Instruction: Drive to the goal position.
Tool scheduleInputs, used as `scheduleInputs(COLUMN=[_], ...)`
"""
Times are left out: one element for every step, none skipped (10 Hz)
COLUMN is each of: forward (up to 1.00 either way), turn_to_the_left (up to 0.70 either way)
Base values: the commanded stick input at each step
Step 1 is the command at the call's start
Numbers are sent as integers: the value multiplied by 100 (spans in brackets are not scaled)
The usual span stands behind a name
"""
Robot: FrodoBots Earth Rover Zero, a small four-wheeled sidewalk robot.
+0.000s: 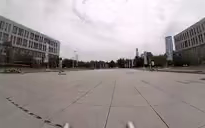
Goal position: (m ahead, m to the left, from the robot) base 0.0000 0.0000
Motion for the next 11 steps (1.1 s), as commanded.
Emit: scheduleInputs(forward=[5, 4, 4, 4, 4, 4, 5, 4, 4, 4, 4], turn_to_the_left=[0, 0, 0, 0, 0, 0, 0, 0, 0, 0, 0])
